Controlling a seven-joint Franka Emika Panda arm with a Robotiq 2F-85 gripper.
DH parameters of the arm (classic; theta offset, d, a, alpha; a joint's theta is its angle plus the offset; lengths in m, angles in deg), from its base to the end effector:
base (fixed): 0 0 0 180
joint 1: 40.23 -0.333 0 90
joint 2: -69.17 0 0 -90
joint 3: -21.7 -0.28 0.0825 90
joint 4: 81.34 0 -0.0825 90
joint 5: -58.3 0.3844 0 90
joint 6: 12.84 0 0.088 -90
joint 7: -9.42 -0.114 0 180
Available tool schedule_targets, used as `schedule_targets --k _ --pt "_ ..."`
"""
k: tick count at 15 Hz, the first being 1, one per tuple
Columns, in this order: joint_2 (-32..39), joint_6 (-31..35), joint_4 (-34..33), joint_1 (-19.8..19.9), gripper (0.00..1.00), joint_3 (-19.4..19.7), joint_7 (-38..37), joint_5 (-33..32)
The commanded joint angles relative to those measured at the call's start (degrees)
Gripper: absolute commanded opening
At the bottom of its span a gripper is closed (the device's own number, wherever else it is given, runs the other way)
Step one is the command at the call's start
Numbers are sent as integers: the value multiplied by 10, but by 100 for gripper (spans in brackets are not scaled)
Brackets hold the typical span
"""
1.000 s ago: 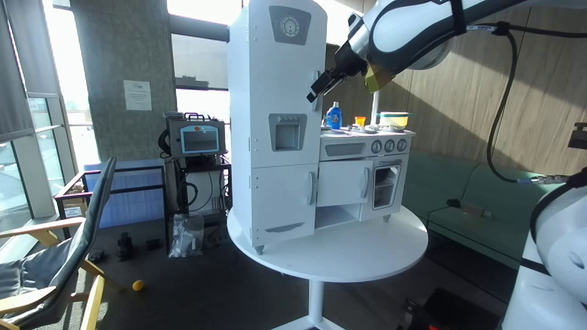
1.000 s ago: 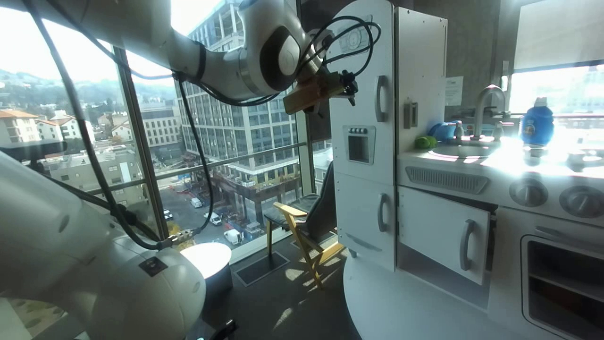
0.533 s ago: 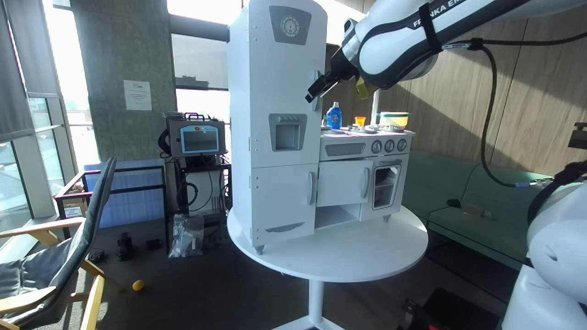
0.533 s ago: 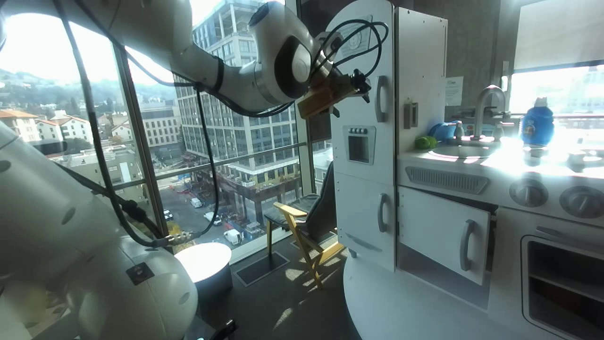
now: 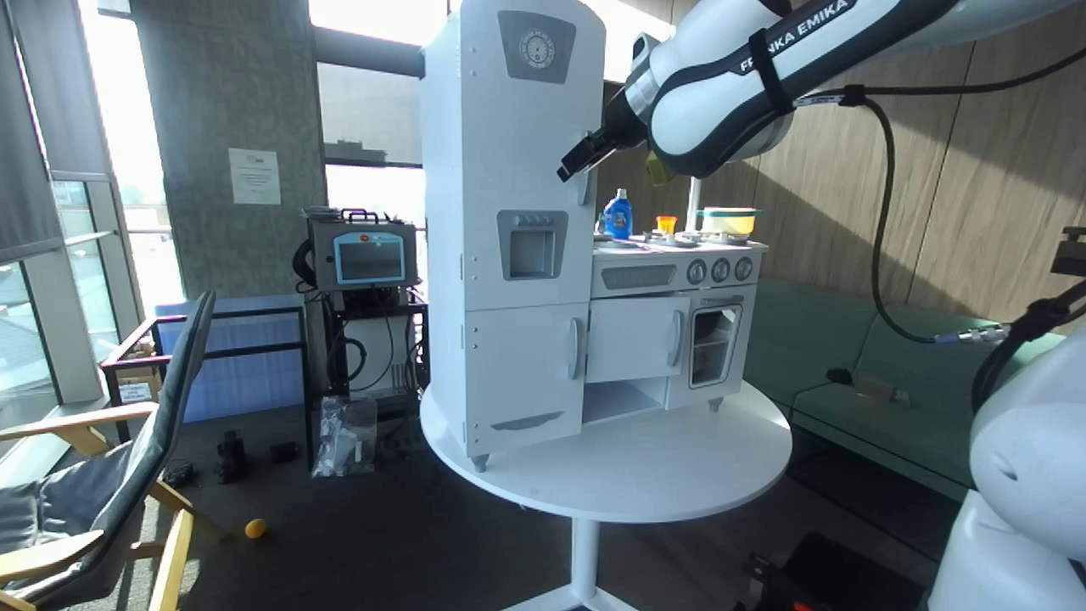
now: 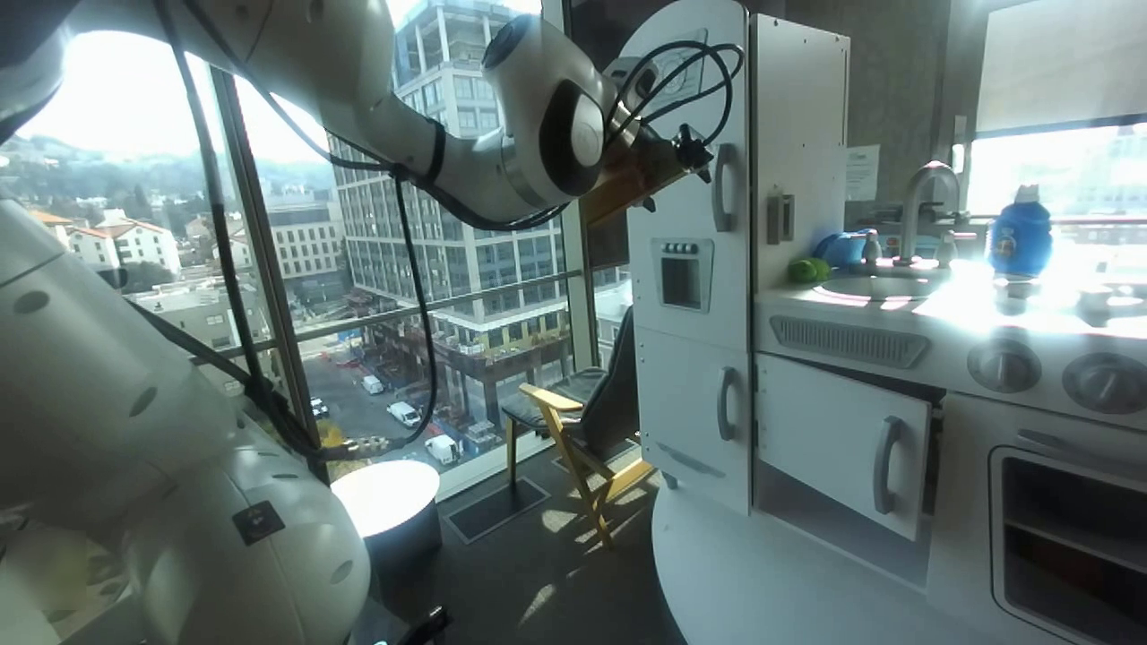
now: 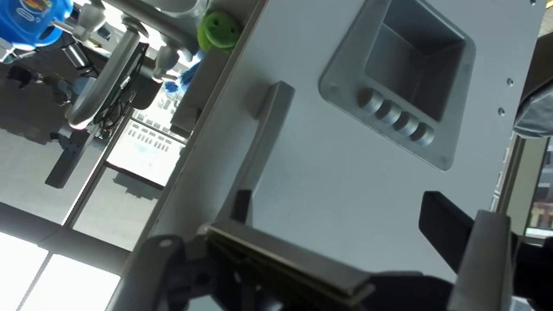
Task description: Open all the white object's doors
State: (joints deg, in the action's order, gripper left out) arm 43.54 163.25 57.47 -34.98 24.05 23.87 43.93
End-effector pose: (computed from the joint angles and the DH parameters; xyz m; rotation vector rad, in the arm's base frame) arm 0.4778 -0.0460 0.5700 2.3958 0.4268 1.4180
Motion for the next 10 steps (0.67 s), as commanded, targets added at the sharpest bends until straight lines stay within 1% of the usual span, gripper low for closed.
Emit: schedule_targets --k 1,4,7,8,10 --pt "21 15 -21 -7 100 3 -5 4" --pt "6 5 -6 -92 100 56 34 40" --pt "-22 -27 5 -200 100 122 74 89" --pt "-29 -33 6 -224 100 138 88 97" --pt "-9 -27 -8 -139 100 85 48 64"
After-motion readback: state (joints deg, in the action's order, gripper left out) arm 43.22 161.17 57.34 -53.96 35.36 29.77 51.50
